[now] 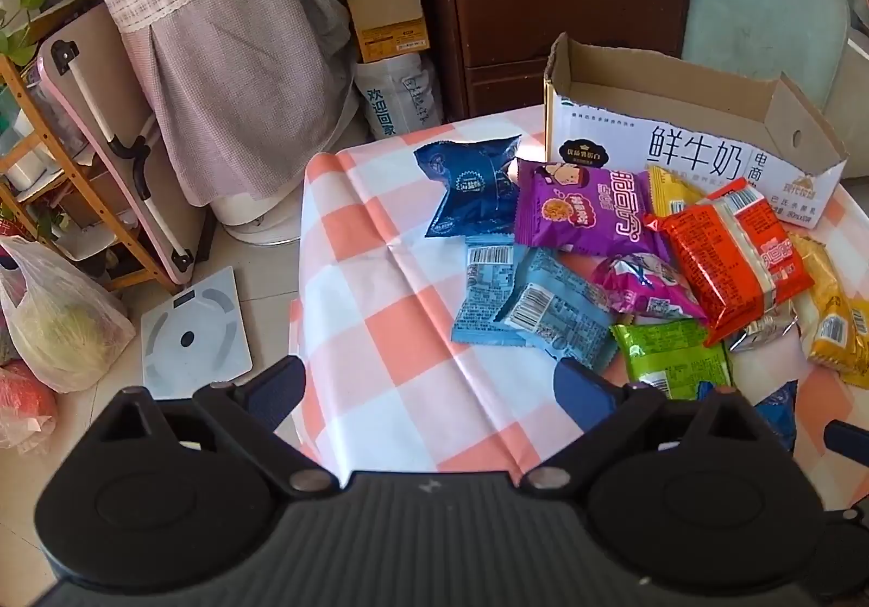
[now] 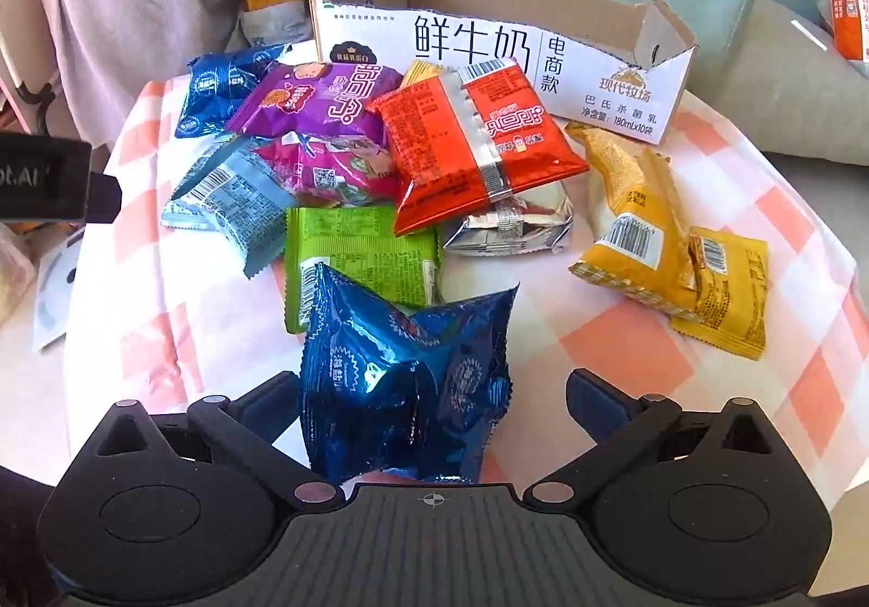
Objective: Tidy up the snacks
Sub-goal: 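Move both tools over the snack pile toward the packets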
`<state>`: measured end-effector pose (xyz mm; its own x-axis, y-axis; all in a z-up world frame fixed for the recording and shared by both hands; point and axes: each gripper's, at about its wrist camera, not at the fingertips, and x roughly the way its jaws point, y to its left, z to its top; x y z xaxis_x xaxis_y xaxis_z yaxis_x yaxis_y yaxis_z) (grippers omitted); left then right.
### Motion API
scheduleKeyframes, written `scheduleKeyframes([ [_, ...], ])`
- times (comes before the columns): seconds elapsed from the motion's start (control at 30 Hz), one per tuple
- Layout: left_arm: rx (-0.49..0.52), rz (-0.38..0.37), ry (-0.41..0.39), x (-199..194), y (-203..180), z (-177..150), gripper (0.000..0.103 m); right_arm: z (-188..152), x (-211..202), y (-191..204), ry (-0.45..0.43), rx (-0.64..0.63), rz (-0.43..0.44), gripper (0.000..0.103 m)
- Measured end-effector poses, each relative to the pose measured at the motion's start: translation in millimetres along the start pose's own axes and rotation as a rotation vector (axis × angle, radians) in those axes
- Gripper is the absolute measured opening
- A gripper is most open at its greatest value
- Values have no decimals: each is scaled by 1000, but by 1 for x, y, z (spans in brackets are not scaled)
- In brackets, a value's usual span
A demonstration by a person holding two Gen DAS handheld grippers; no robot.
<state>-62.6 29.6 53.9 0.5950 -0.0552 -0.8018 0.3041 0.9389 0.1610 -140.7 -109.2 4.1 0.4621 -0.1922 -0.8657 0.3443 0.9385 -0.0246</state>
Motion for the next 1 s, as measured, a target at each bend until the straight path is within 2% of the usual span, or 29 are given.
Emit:
scheduleKeyframes([
  [0.2, 43, 13, 28, 3, -9, -6, 98, 20, -13, -16, 8, -4, -67, 103],
  [0.23, 43, 11, 33, 4, -10, -6, 98, 24, -12, -22, 3, 11, -50, 103],
  [0.4, 1, 12, 73, 10, -12, -7, 98, 31, -20, -27, -93, 36, -117, 103],
  [0.5, -14, -4, 78, 9, -13, -6, 98, 34, -21, -30, -99, 81, -111, 103],
  [1.0, 19, 24, 47, 0, -28, -6, 98, 37, -26, -25, -84, 68, -95, 103],
])
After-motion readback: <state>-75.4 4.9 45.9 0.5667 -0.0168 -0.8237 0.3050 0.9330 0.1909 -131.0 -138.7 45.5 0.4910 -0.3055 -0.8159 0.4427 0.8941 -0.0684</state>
